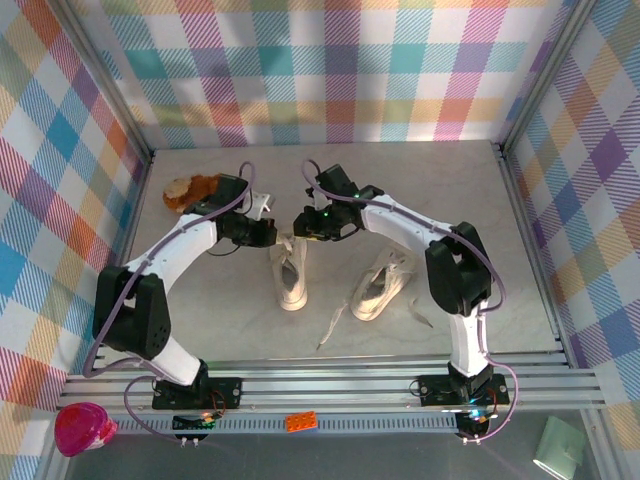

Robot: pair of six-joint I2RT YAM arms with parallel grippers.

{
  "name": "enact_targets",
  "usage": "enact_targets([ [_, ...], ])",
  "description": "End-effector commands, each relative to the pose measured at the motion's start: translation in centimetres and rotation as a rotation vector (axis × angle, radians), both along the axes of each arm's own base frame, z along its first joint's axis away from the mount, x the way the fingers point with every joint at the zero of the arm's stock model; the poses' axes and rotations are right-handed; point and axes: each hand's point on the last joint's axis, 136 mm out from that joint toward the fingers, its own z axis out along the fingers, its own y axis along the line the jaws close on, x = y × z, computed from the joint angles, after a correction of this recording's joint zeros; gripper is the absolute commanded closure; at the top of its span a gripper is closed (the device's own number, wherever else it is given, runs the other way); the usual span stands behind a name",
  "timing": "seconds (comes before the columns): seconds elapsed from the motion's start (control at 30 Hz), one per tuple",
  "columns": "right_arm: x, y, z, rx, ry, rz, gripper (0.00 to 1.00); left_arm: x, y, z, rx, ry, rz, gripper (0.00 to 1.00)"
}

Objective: Tie the shoes

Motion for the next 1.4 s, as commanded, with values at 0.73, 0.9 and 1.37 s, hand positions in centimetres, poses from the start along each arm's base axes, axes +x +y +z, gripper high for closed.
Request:
enact_targets([
  [0.73,-4.3,3.3,4.8,0.07,-1.119,0.471,0.63,-2.8,-0.6,3.6,-0.146,0.313,0.154,1.0],
  [0.9,-4.7,4.5,4.7,0.073,-1.148,0.523,0.62,-2.8,-0.8,3.9,-0.157,0.323,0.153,1.0],
  [1.37,-5.0,6.1,3.3,0.043,-1.189,0.657,0.6,-2.5,-1.1,5.0,-0.209,0.326,0.151,1.0],
])
